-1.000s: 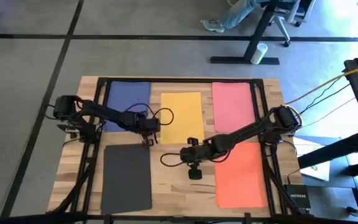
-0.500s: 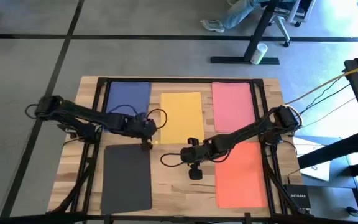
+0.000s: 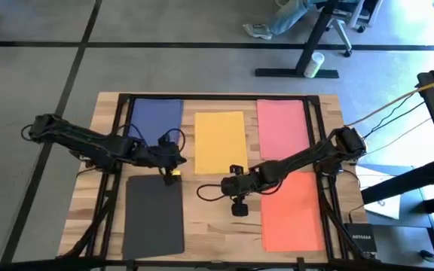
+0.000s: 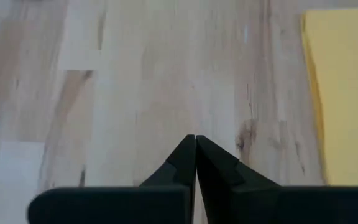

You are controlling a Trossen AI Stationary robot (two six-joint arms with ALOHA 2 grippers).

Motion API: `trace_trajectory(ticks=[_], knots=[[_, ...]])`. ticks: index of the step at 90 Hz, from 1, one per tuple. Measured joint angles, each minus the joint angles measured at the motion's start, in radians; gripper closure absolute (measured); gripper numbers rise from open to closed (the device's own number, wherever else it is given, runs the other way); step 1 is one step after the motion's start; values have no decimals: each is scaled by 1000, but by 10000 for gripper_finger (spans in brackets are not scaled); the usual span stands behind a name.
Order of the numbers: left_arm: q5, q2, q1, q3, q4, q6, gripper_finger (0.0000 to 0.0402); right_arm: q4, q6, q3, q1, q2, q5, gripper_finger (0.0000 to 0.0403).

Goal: Organize paper
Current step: Move the black papers to the bottom left of the table

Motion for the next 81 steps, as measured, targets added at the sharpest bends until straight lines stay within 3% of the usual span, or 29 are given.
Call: trace_trajectory(ticks=[45,58,81], knots=[[39,92,44,-179,-421,-244,402,12,-4,0,0,-6,21,403],[95,92,73,-217,-445,-329,402,12,-4,0,0,-6,22,403],[60,92,149,-218,-378,-401,402,19,-9,0,-1,-6,32,403]])
